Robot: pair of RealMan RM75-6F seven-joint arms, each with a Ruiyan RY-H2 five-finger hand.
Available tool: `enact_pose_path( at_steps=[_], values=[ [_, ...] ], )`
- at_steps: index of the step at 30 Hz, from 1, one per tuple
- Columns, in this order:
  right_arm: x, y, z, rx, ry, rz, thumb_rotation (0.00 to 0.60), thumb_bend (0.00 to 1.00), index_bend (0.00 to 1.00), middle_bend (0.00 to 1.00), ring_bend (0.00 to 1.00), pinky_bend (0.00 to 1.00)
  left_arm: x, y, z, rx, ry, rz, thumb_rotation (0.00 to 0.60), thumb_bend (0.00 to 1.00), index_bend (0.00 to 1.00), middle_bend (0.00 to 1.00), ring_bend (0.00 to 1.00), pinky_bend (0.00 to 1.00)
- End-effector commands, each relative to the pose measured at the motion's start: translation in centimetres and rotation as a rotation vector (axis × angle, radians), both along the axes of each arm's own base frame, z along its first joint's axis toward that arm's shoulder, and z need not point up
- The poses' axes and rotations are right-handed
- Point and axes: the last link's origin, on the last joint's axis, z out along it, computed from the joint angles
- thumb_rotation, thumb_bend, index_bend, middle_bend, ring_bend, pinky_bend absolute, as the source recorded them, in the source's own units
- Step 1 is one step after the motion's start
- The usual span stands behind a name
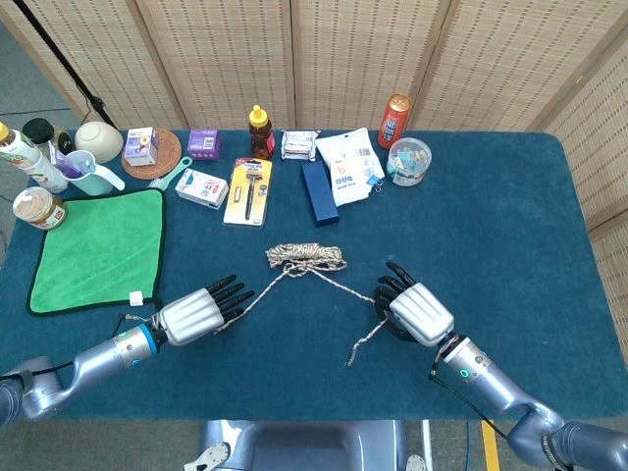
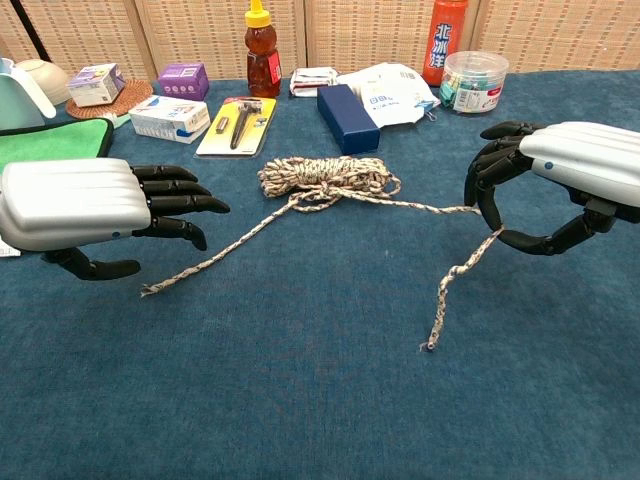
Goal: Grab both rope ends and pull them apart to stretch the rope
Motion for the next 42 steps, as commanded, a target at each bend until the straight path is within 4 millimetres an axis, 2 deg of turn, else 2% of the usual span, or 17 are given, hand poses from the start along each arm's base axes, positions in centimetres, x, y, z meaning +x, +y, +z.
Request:
enact_pose_path(
  at_steps=[1,3,6,17,31,36,39,42],
  values=[
    [-0.1,-0.1,-0.1,0.002,-0.001,-0.007,0.600,0.43,0.67,0.37,0.23,0.00,-0.3,0.2,-0.8,-0.001,-0.001,0.004,0.600,0.43,0.10,0.00,0.00,0.00],
    [-0.2,-0.1,-0.1,0.004,-0.002,-0.011,0.600,0.43,0.67,0.37,0.23,0.00,-0.4,0.4,-1.2,0.000,0.001,0.009,0.600,0.43,0.04,0.00,0.00,0.00],
    [-0.3,-0.2,-0.3,0.008,-0.005,-0.017,0.600,0.43,0.67,0.37,0.23,0.00,-0.5,0.5,-1.8,0.000,-0.002,0.014,0.600,0.43,0.01,0.00,0.00,0.00],
    [-0.8,-0.4,-0.1,0.010,-0.014,-0.035,0.600,0.43,0.67,0.37,0.23,0.00,0.3,0.9,-3.6,-0.010,-0.022,0.022,0.600,0.43,0.01,0.00,0.00,0.00],
    [-1.5,-0.5,0.2,0.001,-0.011,-0.056,0.600,0.43,0.68,0.37,0.24,0.00,3.3,0.4,-6.4,-0.065,-0.090,0.042,0.600,0.43,0.06,0.00,0.00,0.00],
    [-1.7,-0.5,0.4,-0.003,-0.011,-0.060,0.600,0.43,0.68,0.37,0.24,0.00,4.2,0.2,-7.0,-0.077,-0.125,0.051,0.600,0.43,0.18,0.00,0.00,0.00],
    [-1.7,-0.5,0.4,-0.004,-0.009,-0.061,0.600,0.43,0.68,0.37,0.25,0.00,4.3,0.3,-6.9,-0.077,-0.148,0.057,0.600,0.43,0.29,0.00,0.00,0.00],
    [-1.8,-0.5,0.4,-0.004,-0.008,-0.063,0.600,0.43,0.68,0.37,0.25,0.00,4.1,0.4,-6.7,-0.073,-0.155,0.070,0.600,0.43,0.35,0.00,0.00,0.00]
  ],
)
